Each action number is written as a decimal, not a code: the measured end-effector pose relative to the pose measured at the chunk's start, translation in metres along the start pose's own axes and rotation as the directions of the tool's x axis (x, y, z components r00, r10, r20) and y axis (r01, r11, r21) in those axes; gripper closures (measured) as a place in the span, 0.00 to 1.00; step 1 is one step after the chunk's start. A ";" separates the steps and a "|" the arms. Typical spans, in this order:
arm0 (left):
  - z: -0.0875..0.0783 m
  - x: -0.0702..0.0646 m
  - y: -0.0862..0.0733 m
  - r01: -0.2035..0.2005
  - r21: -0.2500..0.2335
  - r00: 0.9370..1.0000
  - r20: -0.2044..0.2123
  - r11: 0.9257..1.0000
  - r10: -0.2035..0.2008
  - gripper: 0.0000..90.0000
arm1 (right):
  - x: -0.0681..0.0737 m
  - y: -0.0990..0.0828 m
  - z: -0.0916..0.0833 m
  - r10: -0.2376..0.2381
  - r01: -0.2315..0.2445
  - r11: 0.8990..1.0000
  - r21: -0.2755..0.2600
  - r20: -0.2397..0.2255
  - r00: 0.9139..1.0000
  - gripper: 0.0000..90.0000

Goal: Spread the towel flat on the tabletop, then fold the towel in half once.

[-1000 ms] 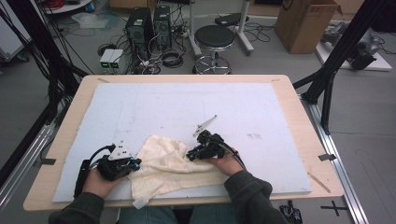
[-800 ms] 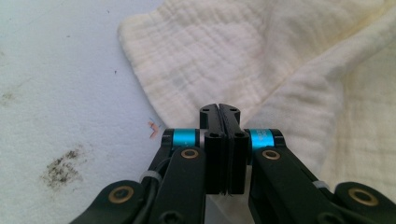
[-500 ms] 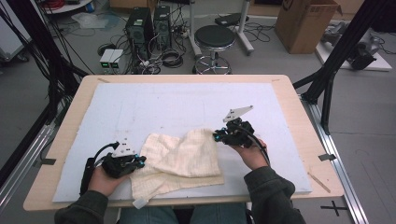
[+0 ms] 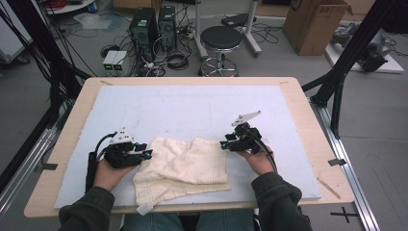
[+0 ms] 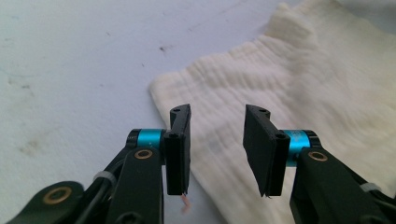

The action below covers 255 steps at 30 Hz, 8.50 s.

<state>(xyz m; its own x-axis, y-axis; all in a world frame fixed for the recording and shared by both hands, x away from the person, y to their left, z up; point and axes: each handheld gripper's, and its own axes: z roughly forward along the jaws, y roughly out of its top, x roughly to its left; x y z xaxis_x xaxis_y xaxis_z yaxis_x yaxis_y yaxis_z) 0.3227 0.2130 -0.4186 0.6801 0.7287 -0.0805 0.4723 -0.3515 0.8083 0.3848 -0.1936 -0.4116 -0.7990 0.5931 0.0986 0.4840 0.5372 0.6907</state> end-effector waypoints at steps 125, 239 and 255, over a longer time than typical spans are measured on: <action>-0.011 -0.039 -0.042 -0.156 0.071 0.974 0.174 0.985 0.141 0.82 | 0.044 -0.063 -0.013 -0.245 0.244 0.969 -0.026 -0.159 0.956 0.73; -0.018 -0.024 -0.009 -0.013 -0.081 0.985 0.171 0.997 0.027 0.47 | 0.007 -0.041 -0.038 -0.050 0.021 0.984 -0.179 -0.160 0.986 0.33; -0.014 -0.008 0.031 -0.020 -0.081 0.988 0.150 0.997 0.032 0.48 | -0.009 -0.016 -0.047 -0.052 0.031 0.983 -0.180 -0.114 0.992 0.33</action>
<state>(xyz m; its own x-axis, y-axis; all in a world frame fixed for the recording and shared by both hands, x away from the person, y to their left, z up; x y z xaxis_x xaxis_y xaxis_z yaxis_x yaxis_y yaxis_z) 0.3241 0.2040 -0.3849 0.7714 0.6205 -0.1408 0.4114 -0.3176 0.8543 0.3675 -0.2354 -0.3898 -0.8585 0.4923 0.1434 0.3870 0.4385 0.8111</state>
